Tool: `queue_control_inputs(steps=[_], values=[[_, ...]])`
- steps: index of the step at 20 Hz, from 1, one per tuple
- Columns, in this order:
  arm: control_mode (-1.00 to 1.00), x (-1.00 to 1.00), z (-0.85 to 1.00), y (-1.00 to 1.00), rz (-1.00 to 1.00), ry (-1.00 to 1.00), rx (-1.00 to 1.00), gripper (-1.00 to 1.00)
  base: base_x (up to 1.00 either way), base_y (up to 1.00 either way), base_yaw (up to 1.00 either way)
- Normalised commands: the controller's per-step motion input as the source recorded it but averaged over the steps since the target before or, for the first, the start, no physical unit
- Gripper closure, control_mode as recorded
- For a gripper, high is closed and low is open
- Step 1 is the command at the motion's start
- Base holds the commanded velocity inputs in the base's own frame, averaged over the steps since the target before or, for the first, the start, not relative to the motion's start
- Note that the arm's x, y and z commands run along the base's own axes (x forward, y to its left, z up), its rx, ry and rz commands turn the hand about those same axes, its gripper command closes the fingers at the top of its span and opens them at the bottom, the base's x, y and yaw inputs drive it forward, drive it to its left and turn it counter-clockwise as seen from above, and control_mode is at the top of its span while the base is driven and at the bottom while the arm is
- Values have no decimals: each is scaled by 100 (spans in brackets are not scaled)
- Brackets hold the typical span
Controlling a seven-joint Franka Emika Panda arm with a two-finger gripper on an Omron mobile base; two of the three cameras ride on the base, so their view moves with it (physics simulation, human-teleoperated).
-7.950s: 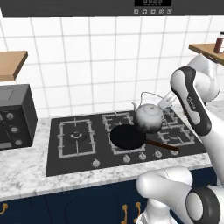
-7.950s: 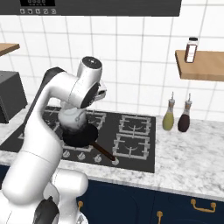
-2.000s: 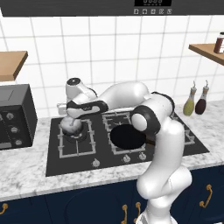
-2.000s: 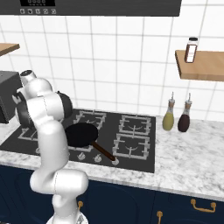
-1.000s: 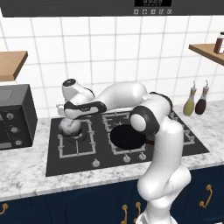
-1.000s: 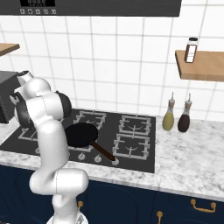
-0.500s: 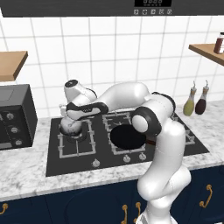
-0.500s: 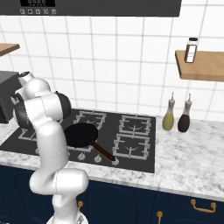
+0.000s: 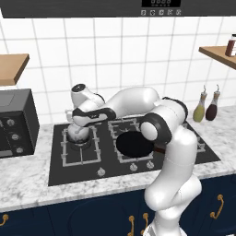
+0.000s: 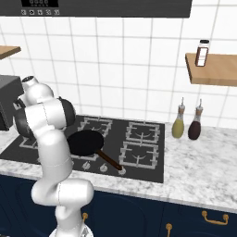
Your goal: Pick the kettle from the counter and place it on a stove burner. Then turn the burner on.
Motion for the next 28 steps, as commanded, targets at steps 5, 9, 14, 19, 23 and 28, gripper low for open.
queue_control_inputs(steps=[5, 9, 14, 19, 23, 28], values=[[-100, 6, -8, 18, 0, 3, 0, -100, 0, 0, 0], [-100, 4, -12, 12, 0, 5, 0, -100, 0, 0, 0], [-100, 2, -12, 11, 0, 6, 0, -100, 0, 0, 0], [-100, 1, -8, 5, 0, 6, 0, -100, 0, 0, 0], [-100, 0, -6, 0, 0, 2, 0, -100, 0, 0, 0], [-100, 0, -6, 0, 0, 0, 0, -100, 0, 0, 0]])
